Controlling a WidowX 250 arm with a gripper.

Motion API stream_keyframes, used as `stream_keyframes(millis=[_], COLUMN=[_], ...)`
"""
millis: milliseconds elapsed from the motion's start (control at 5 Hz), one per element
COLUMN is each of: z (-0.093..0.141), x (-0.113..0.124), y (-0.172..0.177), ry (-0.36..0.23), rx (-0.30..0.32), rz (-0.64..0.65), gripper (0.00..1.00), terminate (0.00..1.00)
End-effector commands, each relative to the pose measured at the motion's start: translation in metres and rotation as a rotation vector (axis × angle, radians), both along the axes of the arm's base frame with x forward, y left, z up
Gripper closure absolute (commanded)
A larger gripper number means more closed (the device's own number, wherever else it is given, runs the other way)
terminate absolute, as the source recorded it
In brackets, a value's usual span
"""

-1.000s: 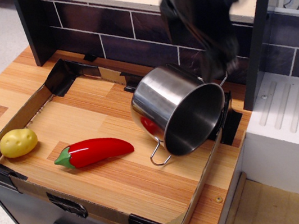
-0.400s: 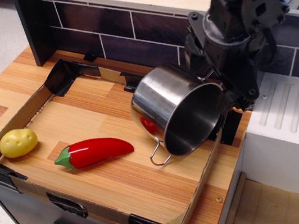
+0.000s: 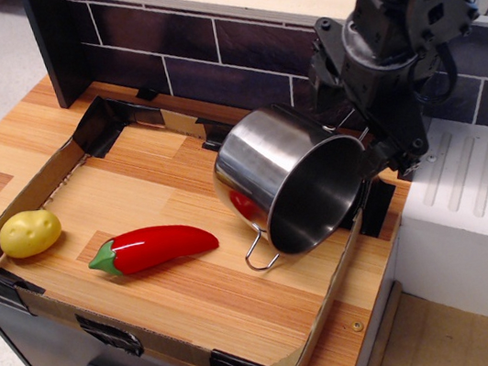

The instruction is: Upright metal pot

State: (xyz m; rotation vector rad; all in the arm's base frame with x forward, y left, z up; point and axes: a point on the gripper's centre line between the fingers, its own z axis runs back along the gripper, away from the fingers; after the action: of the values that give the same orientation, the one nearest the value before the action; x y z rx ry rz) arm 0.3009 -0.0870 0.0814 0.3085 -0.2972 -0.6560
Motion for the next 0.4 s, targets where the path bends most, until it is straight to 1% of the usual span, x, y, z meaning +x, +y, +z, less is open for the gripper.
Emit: stream_keyframes(millis=[0,200], z=[0.0039,0.0013], x=[0.0001,-0.0051], y=[0.0074,0.0088], ry=[-0.029,0.005], rx=[0.002,0.013], rz=[-0.002,-0.021], gripper=[0.0,0.0], terminate=[0.0,0.0])
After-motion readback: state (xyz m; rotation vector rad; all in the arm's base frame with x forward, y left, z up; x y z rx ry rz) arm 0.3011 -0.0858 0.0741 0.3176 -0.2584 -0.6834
